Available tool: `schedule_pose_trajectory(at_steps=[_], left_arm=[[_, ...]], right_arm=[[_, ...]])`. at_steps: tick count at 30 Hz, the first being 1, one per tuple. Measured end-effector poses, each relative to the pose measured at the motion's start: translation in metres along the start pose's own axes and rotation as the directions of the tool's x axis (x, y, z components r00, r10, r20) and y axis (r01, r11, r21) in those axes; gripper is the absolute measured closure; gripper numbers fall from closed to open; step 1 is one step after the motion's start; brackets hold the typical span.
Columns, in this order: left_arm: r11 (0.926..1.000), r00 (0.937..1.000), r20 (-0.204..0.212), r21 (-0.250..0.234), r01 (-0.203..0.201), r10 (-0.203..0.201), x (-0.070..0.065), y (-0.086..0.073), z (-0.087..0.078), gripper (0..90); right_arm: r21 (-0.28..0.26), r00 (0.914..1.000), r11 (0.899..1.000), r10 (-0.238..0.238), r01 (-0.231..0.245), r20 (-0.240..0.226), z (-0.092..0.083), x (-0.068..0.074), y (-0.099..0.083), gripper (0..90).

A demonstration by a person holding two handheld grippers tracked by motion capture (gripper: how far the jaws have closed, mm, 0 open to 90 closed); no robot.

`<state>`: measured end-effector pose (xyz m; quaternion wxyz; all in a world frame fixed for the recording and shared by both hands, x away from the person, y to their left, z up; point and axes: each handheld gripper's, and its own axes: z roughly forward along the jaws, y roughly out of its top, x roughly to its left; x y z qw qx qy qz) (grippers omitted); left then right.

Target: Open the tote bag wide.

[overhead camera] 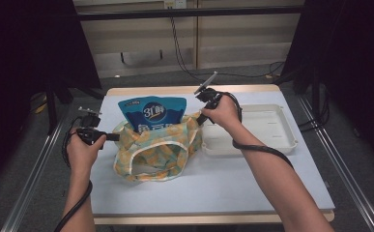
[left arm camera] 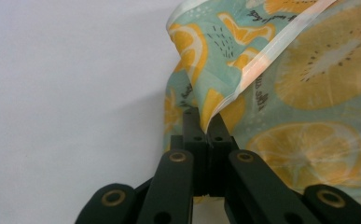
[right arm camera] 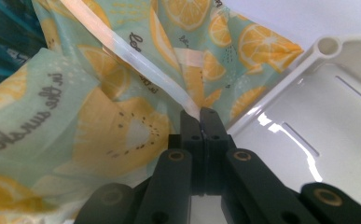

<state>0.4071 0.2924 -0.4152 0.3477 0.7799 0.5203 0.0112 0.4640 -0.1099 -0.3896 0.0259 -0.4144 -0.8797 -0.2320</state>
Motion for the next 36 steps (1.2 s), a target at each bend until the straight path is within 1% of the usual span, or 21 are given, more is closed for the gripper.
schedule_pose_trajectory(at_steps=[2, 3, 5, 6, 8, 9, 10, 11, 12, 13, 14, 17, 20, 21, 24, 26, 30, 31, 33, 34, 36], left_arm=[[0.9997, 0.9999, 0.002, 0.021, -0.013, 0.013, 0.005, -0.001, 0.002, 90.0], [0.9999, 0.9999, 0.008, 0.011, 0.008, -0.008, 0.004, -0.002, 0.003, 90.0], [0.9999, 0.9998, 0.018, 0.012, 0.004, -0.004, 0.005, -0.002, 0.0, 90.0], [0.9998, 0.9996, 0.017, -0.006, 0.02, -0.02, 0.003, -0.002, -0.001, 90.0], [1.0, 0.9997, 0.022, 0.001, 0.004, -0.004, 0.004, -0.001, -0.003, 90.0], [1.0, 0.9997, 0.023, 0.003, 0.004, -0.004, 0.003, -0.001, -0.003, 90.0], [0.9997, 0.9992, 0.032, -0.005, 0.024, -0.024, 0.001, -0.001, -0.002, 90.0], [0.9998, 0.9994, 0.027, -0.009, 0.02, -0.02, 0.001, -0.002, -0.001, 90.0], [1.0, 0.9996, 0.029, 0.008, 0.002, -0.002, 0.002, -0.001, -0.001, 90.0], [0.9999, 0.9995, 0.03, 0.002, 0.01, -0.01, 0.0, -0.001, -0.001, 90.0], [1.0, 0.9997, 0.026, 0.005, 0.0, 0.0, 0.0, -0.001, -0.001, 90.0], [1.0, 0.9993, 0.038, 0.005, 0.0, 0.0, -0.003, 0.0, -0.002, 90.0], [1.0, 0.9994, 0.034, 0.003, -0.003, 0.003, -0.004, 0.0, -0.002, 90.0], [0.9999, 0.9994, 0.031, -0.002, 0.011, -0.011, -0.005, 0.0, -0.001, 90.0], [1.0, 0.9994, 0.033, 0.006, 0.007, -0.007, -0.005, 0.0, -0.001, 90.0], [0.9999, 0.9995, 0.027, 0.0, 0.014, -0.014, -0.006, -0.001, -0.001, 89.9], [1.0, 0.9997, 0.022, 0.007, -0.006, 0.006, -0.006, 0.0, -0.003, 89.9], [1.0, 0.9997, 0.026, 0.006, 0.002, -0.002, -0.008, 0.0, -0.003, 89.9], [0.9999, 0.9996, 0.027, 0.011, -0.009, 0.008, -0.007, 0.0, -0.003, 89.9], [1.0, 0.9996, 0.027, -0.001, 0.003, -0.003, -0.009, 0.0, -0.002, 90.0], [1.0, 0.9996, 0.029, 0.002, -0.002, 0.002, -0.008, 0.0, -0.002, 90.0]], right_arm=[[-0.006, 1.0, 1.0, -0.004, 0.004, 0.002, 0.001, 0.001, 0.003, 90.0], [-0.019, 0.9999, 1.0, -0.015, 0.015, -0.005, 0.001, 0.001, 0.003, 90.0], [-0.03, 0.9998, 0.999, -0.017, 0.016, -0.006, -0.002, 0.002, 0.003, 88.0], [-0.04, 0.9998, 0.999, -0.017, 0.017, -0.002, -0.004, 0.002, 0.003, 84.7], [-0.053, 0.9997, 0.998, -0.023, 0.023, -0.004, -0.01, 0.002, 0.001, 74.9], [-0.059, 0.9996, 0.998, -0.029, 0.029, 0.005, -0.013, 0.002, 0.0, 74.5], [-0.058, 0.9995, 0.998, -0.033, 0.033, -0.001, -0.016, 0.003, -0.001, 73.5], [-0.061, 0.9996, 0.998, -0.029, 0.029, -0.004, -0.02, 0.004, -0.002, 70.8], [-0.066, 0.9994, 0.997, -0.035, 0.035, 0.0, -0.024, 0.004, -0.004, 68.1], [-0.069, 0.9992, 0.997, -0.039, 0.039, 0.007, -0.028, 0.006, -0.006, 67.2], [-0.069, 0.9992, 0.997, -0.038, 0.039, 0.009, -0.031, 0.007, -0.007, 64.8], [-0.072, 0.9989, 0.996, -0.048, 0.048, 0.0, -0.042, 0.011, -0.011, 60.5], [-0.075, 0.9982, 0.995, -0.06, 0.06, 0.011, -0.049, 0.014, -0.015, 55.2], [-0.07, 0.9974, 0.995, -0.072, 0.073, 0.007, -0.052, 0.015, -0.017, 54.1], [-0.066, 0.997, 0.995, -0.077, 0.076, -0.012, -0.055, 0.019, -0.022, 50.0], [-0.061, 0.9951, 0.993, -0.097, 0.096, -0.016, -0.057, 0.022, -0.025, 47.7], [-0.062, 0.993, 0.991, -0.117, 0.115, -0.02, -0.06, 0.028, -0.031, 42.1], [-0.063, 0.9925, 0.991, -0.12, 0.118, -0.025, -0.06, 0.031, -0.032, 40.4], [-0.065, 0.9907, 0.989, -0.134, 0.131, -0.028, -0.059, 0.036, -0.032, 36.7], [-0.067, 0.9878, 0.986, -0.153, 0.15, -0.03, -0.058, 0.038, -0.031, 36.0], [-0.084, 0.9869, 0.984, -0.158, 0.155, -0.031, -0.056, 0.042, -0.03, 35.3]])
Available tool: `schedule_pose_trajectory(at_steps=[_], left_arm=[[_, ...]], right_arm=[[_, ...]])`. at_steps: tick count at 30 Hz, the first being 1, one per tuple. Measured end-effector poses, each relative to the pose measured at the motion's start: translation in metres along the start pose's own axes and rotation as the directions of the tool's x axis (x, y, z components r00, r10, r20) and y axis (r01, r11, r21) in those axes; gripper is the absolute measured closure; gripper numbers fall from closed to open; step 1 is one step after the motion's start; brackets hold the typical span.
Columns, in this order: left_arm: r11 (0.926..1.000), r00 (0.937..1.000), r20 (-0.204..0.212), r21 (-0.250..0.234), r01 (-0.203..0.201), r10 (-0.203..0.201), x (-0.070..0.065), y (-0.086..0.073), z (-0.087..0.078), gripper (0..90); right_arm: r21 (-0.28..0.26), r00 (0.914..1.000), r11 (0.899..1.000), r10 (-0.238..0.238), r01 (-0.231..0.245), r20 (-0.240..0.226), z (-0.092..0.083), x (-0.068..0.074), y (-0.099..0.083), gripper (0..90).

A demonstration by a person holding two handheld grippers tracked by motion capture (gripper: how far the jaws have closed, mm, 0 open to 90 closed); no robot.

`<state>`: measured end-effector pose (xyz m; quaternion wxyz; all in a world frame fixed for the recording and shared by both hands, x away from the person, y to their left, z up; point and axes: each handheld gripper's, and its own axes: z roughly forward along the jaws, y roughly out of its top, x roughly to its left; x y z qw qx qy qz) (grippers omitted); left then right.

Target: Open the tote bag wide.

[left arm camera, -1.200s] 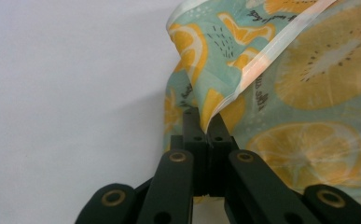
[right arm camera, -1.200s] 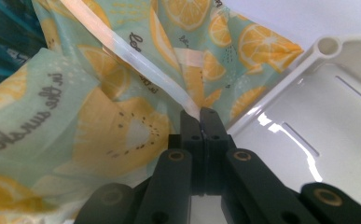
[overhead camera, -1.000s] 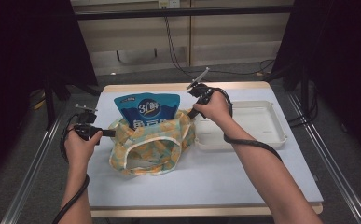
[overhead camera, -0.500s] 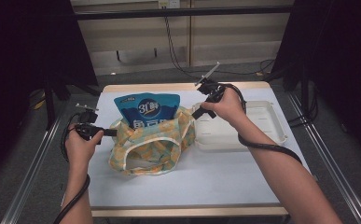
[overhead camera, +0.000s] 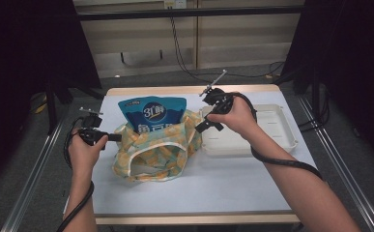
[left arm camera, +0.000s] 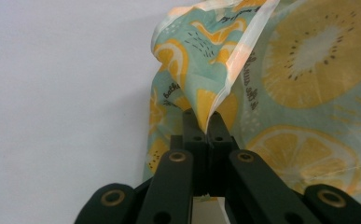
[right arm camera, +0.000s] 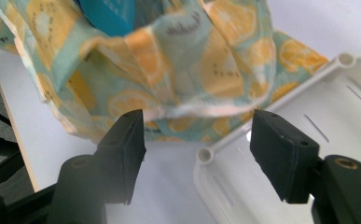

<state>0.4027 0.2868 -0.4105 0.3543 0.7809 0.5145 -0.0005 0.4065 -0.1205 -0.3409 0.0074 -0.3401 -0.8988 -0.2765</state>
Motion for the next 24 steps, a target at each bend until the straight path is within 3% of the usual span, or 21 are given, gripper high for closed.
schedule_pose_trajectory(at_steps=[6, 9, 12, 13, 14, 17, 24], left_arm=[[0.9999, 0.9999, 0.004, 0.01, -0.012, 0.012, 0.003, 0.0, 0.0, 90.0], [0.9999, 0.9999, 0.009, 0.0, 0.012, -0.012, 0.002, -0.001, 0.001, 90.0], [0.9999, 0.9999, 0.008, 0.008, 0.011, -0.011, 0.003, -0.001, 0.002, 90.0], [0.9998, 1.0, 0.002, 0.017, -0.007, 0.007, 0.004, -0.001, 0.003, 90.0], [0.9998, 1.0, 0.01, 0.021, 0.0, 0.0, 0.005, -0.002, 0.004, 90.0], [0.9995, 0.9999, 0.006, 0.029, 0.012, -0.012, 0.008, -0.004, 0.007, 90.0], [0.9984, 0.9988, -0.015, 0.031, 0.046, -0.046, 0.018, -0.009, 0.01, 90.0]], right_arm=[[-0.024, 0.9991, 0.999, -0.033, 0.032, -0.026, 0.011, 0.006, 0.008, 44.1], [-0.023, 0.9979, 0.998, -0.051, 0.05, -0.04, 0.018, 0.006, 0.009, 60.0], [-0.03, 0.9966, 0.998, -0.063, 0.062, -0.053, 0.022, 0.005, 0.006, 78.9], [-0.035, 0.9965, 0.998, -0.06, 0.058, -0.058, 0.023, 0.005, 0.005, 82.8], [-0.028, 0.9965, 0.998, -0.056, 0.054, -0.062, 0.024, 0.005, 0.004, 85.7], [-0.024, 0.9955, 0.998, -0.061, 0.059, -0.073, 0.028, 0.003, -0.003, 90.0], [0.012, 0.9956, 0.999, -0.044, 0.045, -0.083, 0.041, -0.001, -0.019, 90.0]])
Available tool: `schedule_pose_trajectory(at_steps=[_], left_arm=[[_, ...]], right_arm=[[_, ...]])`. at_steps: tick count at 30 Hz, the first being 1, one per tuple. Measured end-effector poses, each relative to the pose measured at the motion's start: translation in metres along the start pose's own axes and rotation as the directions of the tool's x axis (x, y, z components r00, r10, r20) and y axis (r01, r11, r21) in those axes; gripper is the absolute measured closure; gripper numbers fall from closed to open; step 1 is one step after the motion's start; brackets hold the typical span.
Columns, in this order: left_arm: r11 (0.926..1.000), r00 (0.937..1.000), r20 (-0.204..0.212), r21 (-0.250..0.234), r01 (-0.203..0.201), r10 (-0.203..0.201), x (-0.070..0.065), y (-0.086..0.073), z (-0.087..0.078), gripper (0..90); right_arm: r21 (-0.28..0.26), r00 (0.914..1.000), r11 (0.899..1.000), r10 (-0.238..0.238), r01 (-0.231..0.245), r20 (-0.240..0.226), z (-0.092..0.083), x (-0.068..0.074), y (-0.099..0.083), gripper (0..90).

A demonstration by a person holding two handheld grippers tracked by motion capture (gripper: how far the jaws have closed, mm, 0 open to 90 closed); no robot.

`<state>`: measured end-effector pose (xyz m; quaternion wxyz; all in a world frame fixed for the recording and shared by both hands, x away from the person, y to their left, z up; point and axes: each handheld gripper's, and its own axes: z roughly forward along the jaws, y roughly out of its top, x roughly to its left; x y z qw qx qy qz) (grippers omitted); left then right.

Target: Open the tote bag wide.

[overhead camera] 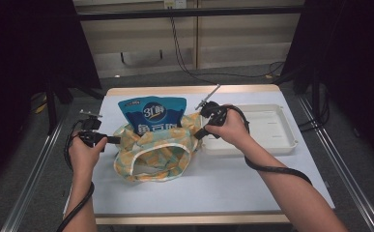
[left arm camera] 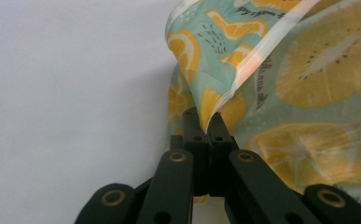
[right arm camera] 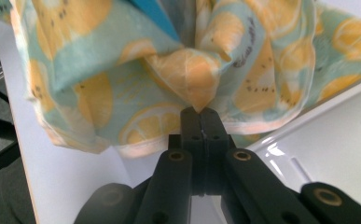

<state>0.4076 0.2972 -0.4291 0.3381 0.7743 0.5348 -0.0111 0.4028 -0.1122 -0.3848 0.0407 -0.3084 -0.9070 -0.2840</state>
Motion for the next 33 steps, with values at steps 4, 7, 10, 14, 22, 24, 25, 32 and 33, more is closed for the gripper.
schedule_pose_trajectory(at_steps=[4, 7, 10, 14, 22, 24, 25, 32, 33], left_arm=[[0.9999, 0.9998, -0.016, 0.005, 0.013, -0.013, 0.006, -0.003, 0.001, 90.0], [0.9996, 0.9999, -0.014, -0.025, 0.008, -0.009, 0.005, -0.002, -0.004, 89.4], [0.9977, 0.9999, -0.009, -0.067, 0.013, -0.014, -0.002, 0.0, -0.014, 82.6], [0.9957, 0.9993, -0.033, -0.09, -0.019, 0.016, -0.01, 0.003, -0.026, 67.5], [0.9929, 0.9975, 0.001, -0.096, -0.07, 0.07, -0.031, 0.01, -0.032, 49.8], [0.9925, 0.9961, 0.023, -0.09, -0.083, 0.085, -0.034, 0.011, -0.032, 47.2], [0.9921, 0.9947, 0.041, -0.088, -0.09, 0.094, -0.034, 0.011, -0.031, 46.6], [0.9882, 0.984, 0.099, -0.055, -0.143, 0.148, -0.044, 0.013, -0.02, 45.4], [0.9872, 0.9824, 0.105, -0.055, -0.149, 0.155, -0.045, 0.013, -0.019, 45.5]], right_arm=[[0.014, 0.9998, 1.0, 0.019, -0.019, 0.0, 0.009, -0.005, -0.012, 90.0], [0.02, 0.9998, 1.0, 0.021, -0.021, 0.005, 0.011, -0.007, -0.016, 90.0], [0.022, 0.9998, 1.0, 0.02, -0.021, 0.007, 0.01, -0.007, -0.017, 90.0], [0.025, 0.9997, 1.0, 0.018, -0.018, 0.013, 0.009, -0.005, -0.016, 90.0], [0.024, 0.9996, 0.999, 0.029, -0.029, 0.005, 0.006, -0.009, -0.018, 90.0], [0.02, 0.9991, 0.999, 0.041, -0.041, 0.006, 0.005, -0.009, -0.018, 90.0], [0.02, 0.9992, 0.999, 0.041, -0.041, 0.006, 0.005, -0.009, -0.018, 90.0], [0.018, 0.9995, 0.999, 0.028, -0.028, 0.011, 0.004, -0.008, -0.017, 90.0], [0.017, 0.9995, 0.999, 0.032, -0.032, 0.009, 0.004, -0.007, -0.017, 90.0]])
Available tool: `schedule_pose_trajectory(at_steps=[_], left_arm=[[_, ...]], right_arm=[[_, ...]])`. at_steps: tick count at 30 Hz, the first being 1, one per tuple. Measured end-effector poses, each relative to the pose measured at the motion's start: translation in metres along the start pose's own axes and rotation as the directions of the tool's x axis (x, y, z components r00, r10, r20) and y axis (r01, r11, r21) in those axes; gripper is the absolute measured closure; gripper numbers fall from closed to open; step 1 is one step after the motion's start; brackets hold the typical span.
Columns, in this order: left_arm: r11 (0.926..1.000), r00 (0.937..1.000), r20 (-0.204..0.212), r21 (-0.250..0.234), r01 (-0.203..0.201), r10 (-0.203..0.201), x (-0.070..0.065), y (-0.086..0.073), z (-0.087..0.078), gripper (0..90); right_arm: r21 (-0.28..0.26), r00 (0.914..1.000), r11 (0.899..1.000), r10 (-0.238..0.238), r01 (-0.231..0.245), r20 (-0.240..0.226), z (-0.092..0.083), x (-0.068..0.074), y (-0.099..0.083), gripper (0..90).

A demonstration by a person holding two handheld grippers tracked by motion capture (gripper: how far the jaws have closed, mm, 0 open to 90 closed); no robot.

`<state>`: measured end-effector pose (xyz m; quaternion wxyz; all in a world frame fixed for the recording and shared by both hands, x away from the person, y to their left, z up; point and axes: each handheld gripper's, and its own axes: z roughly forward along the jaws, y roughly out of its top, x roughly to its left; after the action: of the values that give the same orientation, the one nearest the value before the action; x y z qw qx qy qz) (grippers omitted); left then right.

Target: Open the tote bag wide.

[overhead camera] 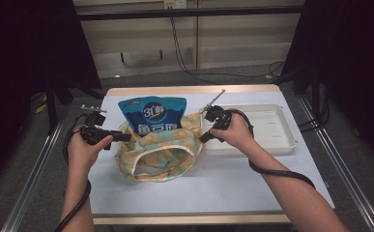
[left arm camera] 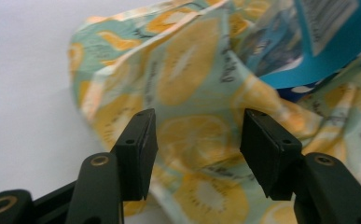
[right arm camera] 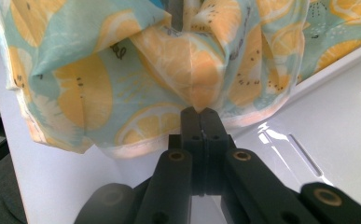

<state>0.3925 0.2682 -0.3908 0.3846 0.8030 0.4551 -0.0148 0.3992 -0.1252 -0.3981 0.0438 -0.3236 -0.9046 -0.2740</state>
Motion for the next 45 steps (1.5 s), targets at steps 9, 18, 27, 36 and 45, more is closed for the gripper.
schedule_pose_trajectory(at_steps=[9, 18, 27, 36, 45], left_arm=[[0.9989, 0.9973, 0.055, 0.004, -0.048, 0.047, -0.005, 0.002, 0.014, 57.5], [0.9992, 0.9945, 0.105, 0.039, -0.011, 0.007, -0.002, -0.003, 0.019, 89.9], [0.9954, 0.9978, 0.052, 0.088, 0.037, -0.042, 0.006, -0.018, 0.015, 90.0], [0.9892, 0.9972, -0.011, 0.126, 0.074, -0.073, 0.016, -0.036, 0.009, 90.0], [0.9883, 0.9934, -0.03, 0.102, 0.113, -0.111, 0.022, -0.048, 0.005, 90.0]], right_arm=[[-0.002, 1.0, 1.0, -0.002, 0.002, -0.001, 0.002, 0.001, 0.002, 90.0], [-0.006, 1.0, 1.0, -0.002, 0.002, -0.004, 0.001, 0.002, 0.002, 90.0], [0.019, 0.9998, 1.0, 0.005, -0.005, -0.019, 0.01, -0.001, -0.009, 90.0], [0.03, 0.9998, 0.999, 0.014, -0.014, -0.013, 0.013, -0.004, -0.019, 90.0], [0.033, 0.9994, 0.999, 0.026, -0.025, -0.024, 0.018, -0.005, -0.034, 90.0]])
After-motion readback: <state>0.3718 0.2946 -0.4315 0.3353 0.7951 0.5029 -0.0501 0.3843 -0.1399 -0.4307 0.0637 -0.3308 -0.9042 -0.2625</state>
